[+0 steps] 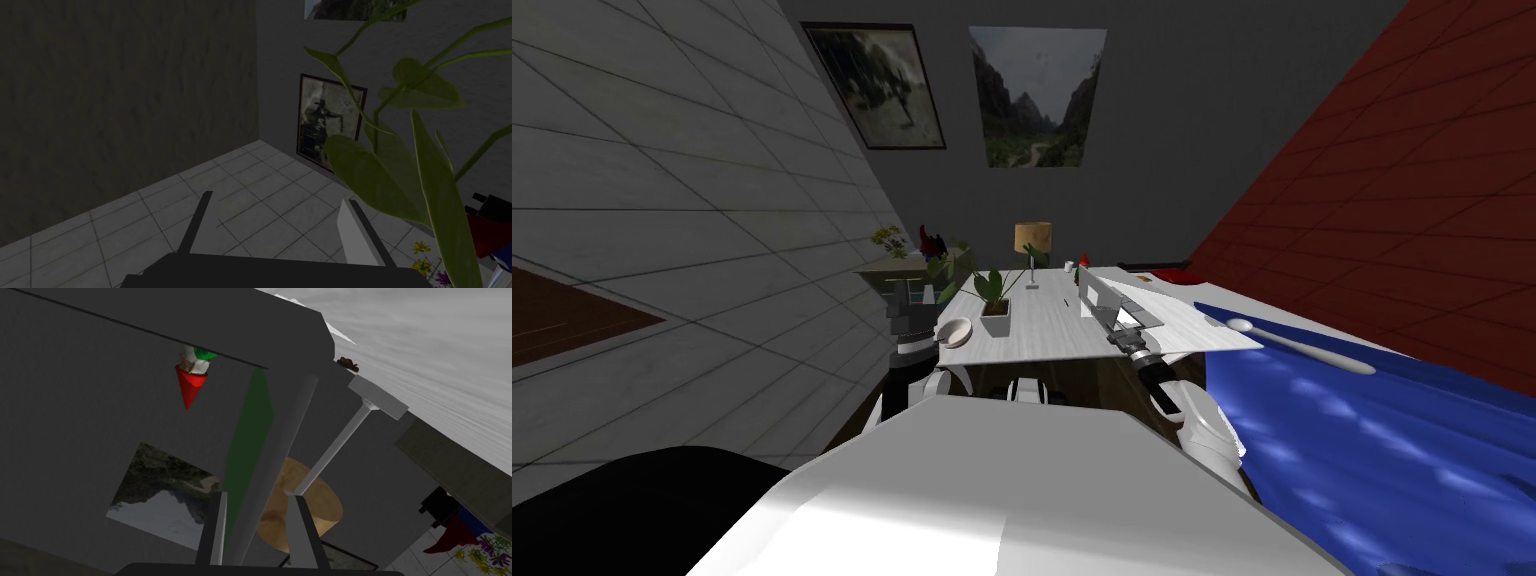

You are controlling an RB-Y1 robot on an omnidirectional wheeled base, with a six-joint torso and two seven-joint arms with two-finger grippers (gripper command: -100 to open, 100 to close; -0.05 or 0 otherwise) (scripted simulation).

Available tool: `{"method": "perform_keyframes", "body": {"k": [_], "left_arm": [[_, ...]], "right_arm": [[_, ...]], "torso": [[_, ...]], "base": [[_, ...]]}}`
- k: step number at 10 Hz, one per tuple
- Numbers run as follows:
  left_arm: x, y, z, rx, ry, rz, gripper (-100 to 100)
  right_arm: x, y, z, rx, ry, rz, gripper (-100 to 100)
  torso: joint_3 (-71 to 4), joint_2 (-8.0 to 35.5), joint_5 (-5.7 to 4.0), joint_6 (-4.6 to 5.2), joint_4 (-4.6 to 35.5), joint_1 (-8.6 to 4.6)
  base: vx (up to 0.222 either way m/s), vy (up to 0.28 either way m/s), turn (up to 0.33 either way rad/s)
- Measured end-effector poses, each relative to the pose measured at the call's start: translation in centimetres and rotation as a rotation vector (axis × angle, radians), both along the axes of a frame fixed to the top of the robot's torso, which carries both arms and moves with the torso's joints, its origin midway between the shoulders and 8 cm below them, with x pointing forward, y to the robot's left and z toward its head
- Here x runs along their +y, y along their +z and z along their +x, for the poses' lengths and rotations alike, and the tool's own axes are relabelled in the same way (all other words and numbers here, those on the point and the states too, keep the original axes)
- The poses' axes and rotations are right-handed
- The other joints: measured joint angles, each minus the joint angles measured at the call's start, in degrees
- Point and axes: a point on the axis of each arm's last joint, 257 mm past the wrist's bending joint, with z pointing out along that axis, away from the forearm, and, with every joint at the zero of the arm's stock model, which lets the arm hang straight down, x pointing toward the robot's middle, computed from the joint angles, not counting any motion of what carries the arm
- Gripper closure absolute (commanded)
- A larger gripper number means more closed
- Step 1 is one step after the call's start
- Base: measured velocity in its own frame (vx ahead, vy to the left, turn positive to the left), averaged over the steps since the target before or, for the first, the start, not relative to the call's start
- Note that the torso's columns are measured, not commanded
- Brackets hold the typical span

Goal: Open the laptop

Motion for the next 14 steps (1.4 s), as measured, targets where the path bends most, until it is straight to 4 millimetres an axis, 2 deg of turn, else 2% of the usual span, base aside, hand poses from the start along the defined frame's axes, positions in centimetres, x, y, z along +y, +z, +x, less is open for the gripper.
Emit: {"method": "perform_keyframes", "body": {"k": [4,6,7,9,10,11,14], "left_arm": [[0.0,0.0,0.0,0.000,0.000,0.000,0],[0.0,0.0,0.0,0.000,0.000,0.000,0],[0.0,0.0,0.0,0.000,0.000,0.000,0],[0.0,0.0,0.0,0.000,0.000,0.000,0],[0.0,0.0,0.0,0.000,0.000,0.000,0],[0.0,0.0,0.0,0.000,0.000,0.000,0],[0.0,0.0,0.0,0.000,0.000,0.000,0]], "right_arm": [[0.4,-0.4,0.3,0.025,0.033,0.060,100],[0.6,-0.6,0.3,0.039,0.045,0.099,100],[0.5,-0.6,0.3,0.040,0.045,0.103,100],[-1.3,-0.5,1.4,0.023,-0.009,0.151,100],[-1.7,-0.5,2.0,0.017,-0.027,0.170,100],[-2.8,-0.2,2.7,0.010,-0.055,0.192,100],[-4.5,-0.4,4.0,-0.001,-0.116,0.250,100]], "torso": [[-0.02,-0.04,0.00,0.04,-0.03,0.01],[0.02,0.02,-0.01,-0.07,0.01,-0.01],[0.01,0.01,-0.01,-0.04,0.00,-0.02],[0.17,0.27,-0.11,-0.06,0.09,-0.40],[0.10,0.14,-0.08,0.23,0.02,-0.24],[0.07,0.12,0.00,0.09,0.04,-0.06],[-0.06,-0.14,-0.02,0.17,-0.08,-0.01]], "base": [[0.029,0.022,-0.104],[0.004,0.006,-0.002],[-0.106,-0.057,0.307],[-0.180,-0.130,0.337],[-0.192,-0.084,0.229],[-0.141,-0.075,0.152],[-0.129,-0.068,0.244]]}}
